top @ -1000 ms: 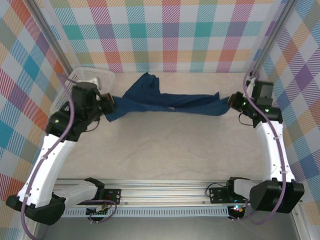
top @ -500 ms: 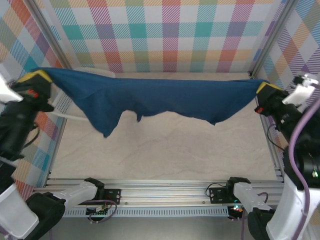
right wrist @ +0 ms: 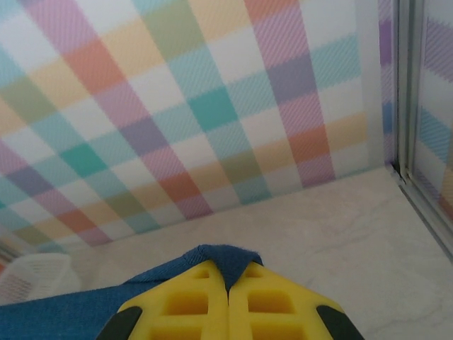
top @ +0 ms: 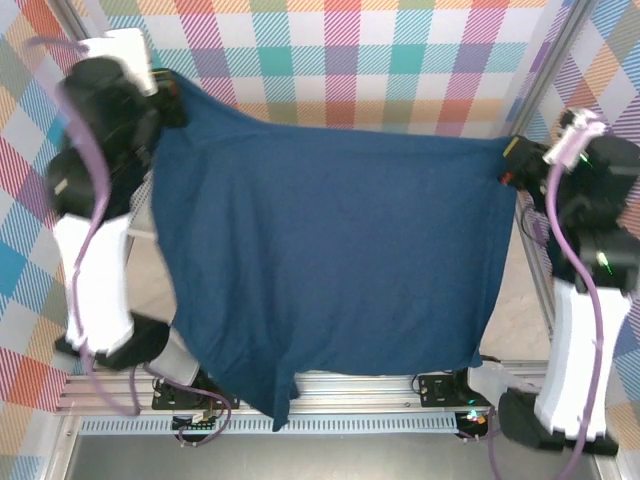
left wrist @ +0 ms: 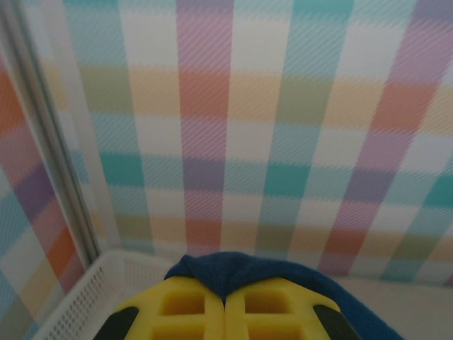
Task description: Fold the inside-out t-shirt
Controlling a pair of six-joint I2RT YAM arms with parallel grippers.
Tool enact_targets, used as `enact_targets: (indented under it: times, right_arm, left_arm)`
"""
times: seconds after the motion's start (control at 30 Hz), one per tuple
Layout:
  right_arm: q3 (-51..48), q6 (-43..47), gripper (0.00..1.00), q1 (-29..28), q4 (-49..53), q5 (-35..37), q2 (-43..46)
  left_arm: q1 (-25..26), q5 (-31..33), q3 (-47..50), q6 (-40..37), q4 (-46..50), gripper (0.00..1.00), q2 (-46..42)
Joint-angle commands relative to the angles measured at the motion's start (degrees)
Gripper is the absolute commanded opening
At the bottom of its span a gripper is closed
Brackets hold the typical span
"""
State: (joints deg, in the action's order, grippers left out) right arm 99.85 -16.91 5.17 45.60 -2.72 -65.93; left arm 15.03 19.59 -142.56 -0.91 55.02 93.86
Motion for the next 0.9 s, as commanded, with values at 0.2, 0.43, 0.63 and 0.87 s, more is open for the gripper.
enact_targets:
  times: [0.2, 0.43, 0.63, 0.87]
  right_arm:
    - [9.3, -1.52, 0.42, -3.63, -21.93, 4.15, -51.51]
    - [26.56, 3.87, 0.56, -9.67, -7.5, 5.11, -65.8]
    - [0.68, 2.31, 0.59, -14.09, -8.51, 6.1, -50.78]
    - [-21.66, 1.01, 0.59, -10.49, -8.39, 4.75, -38.05]
  left_arm:
    - [-6.24, -9.01, -16.09, 8.4, -5.83, 0.37, 47.1]
    - [-7.75, -18.12, -17.77, 16.36, -4.28, 0.74, 51.78]
    - [-5.3, -24.0, 26.1, 20.04, -18.93, 0.78, 25.78]
    - [-3.51, -27.39, 72.8, 26.54, -33.22, 0.79, 0.78]
